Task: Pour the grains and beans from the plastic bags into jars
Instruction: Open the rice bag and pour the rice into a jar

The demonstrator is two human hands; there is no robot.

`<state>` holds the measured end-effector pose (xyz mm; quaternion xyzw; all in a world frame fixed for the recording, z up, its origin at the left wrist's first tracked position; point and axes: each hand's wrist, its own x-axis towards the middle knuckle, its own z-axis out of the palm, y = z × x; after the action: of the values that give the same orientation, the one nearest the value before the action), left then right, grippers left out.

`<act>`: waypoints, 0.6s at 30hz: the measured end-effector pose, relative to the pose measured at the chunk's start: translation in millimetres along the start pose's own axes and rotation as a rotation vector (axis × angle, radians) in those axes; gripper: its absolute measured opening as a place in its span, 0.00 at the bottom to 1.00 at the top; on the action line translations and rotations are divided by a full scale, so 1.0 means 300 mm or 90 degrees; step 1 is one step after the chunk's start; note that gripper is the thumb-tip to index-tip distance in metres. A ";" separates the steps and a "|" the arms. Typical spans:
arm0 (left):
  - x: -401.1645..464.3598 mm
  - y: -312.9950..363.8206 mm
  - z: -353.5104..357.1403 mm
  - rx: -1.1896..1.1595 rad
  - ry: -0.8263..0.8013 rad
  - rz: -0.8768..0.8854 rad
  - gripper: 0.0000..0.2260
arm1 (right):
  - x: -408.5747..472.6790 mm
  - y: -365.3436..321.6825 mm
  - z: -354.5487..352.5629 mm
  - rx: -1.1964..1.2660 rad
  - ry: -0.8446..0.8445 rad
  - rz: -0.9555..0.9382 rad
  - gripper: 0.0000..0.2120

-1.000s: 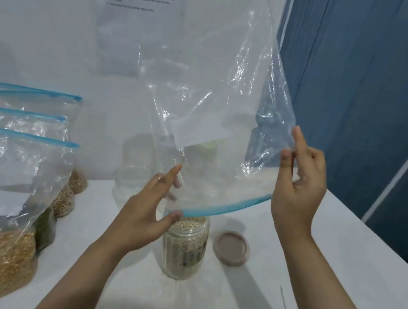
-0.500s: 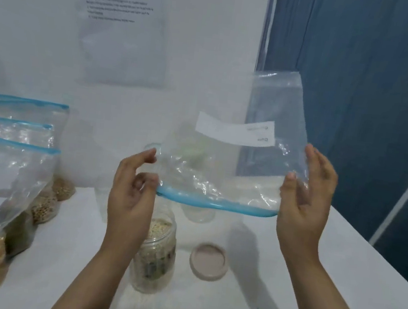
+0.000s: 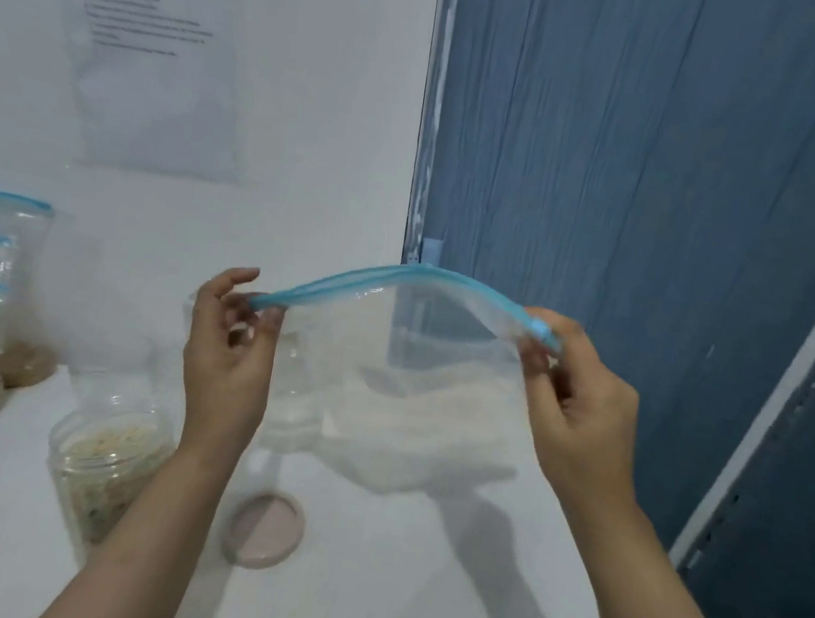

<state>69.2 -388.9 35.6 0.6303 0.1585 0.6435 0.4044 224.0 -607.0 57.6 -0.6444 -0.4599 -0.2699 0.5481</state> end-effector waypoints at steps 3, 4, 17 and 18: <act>0.025 0.049 0.085 -0.004 -0.008 0.030 0.19 | 0.071 0.044 -0.046 -0.072 0.017 0.040 0.26; 0.042 0.052 0.118 -0.007 -0.016 0.028 0.19 | 0.099 0.057 -0.054 -0.083 0.001 0.073 0.30; -0.175 -0.468 0.236 0.171 -0.237 -0.401 0.08 | -0.058 0.666 0.179 -0.199 -0.323 0.463 0.29; -0.193 -0.489 0.230 0.175 -0.260 -0.424 0.08 | -0.090 0.703 0.191 -0.176 -0.332 0.465 0.28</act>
<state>174.2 -360.2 -97.9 0.7072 0.3550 0.3121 0.5259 391.0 -555.4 -76.5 -0.8773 -0.2847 0.0528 0.3826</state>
